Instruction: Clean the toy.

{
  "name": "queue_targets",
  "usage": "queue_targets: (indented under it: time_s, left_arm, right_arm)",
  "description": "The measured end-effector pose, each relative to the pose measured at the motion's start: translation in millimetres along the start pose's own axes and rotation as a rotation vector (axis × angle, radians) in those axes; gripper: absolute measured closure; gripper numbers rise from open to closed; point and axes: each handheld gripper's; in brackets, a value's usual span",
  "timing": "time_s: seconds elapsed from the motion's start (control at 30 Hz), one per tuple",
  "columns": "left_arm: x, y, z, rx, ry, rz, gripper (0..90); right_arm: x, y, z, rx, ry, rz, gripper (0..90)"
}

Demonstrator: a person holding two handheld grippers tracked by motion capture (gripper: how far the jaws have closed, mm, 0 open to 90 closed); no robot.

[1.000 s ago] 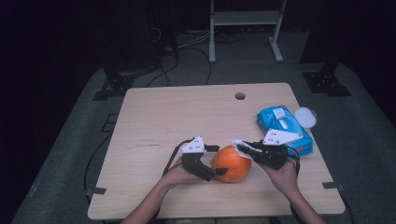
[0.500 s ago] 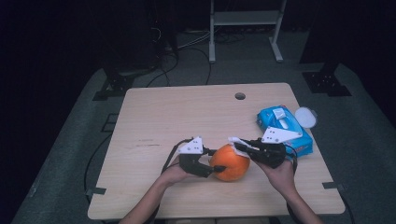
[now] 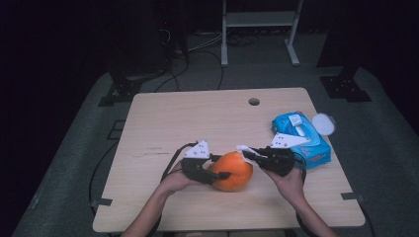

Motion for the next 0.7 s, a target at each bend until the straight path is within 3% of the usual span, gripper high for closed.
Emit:
queue_targets:
  time_s: [0.1,0.17,0.2,0.33,0.47,0.7]
  left_arm:
    - [0.7,2.7,-4.9,0.007,0.018,0.001,35.4]
    - [1.4,3.4,-10.2,0.017,0.024,0.010,34.4]
    - [3.3,4.4,-15.5,0.022,0.027,0.005,33.9]
    - [6.1,5.5,-17.9,0.021,0.042,0.009,31.7]
    - [2.7,4.5,-15.9,0.061,0.025,0.015,19.0]
    - [-7.7,-4.2,-16.3,0.074,-0.002,0.046,10.0]
  right_arm:
    - [-0.6,-2.8,4.8,0.023,-0.016,-0.010,80.0]
    - [-6.0,2.3,8.8,0.039,-0.010,0.010,80.0]
    - [-14.2,8.0,7.9,0.036,-0.005,0.055,80.0]
    - [-23.6,10.9,2.3,0.026,0.005,0.093,79.8]
    - [-14.2,4.5,2.8,0.012,-0.004,0.065,79.9]
    - [-0.6,-7.8,15.0,0.009,-0.037,0.021,79.8]
Point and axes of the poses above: each handheld gripper's, and its own axes: z roughly backward along the jaws, y roughly out of its top, x roughly to its right, and after that the axes turned 4 degrees about -x, right-handed
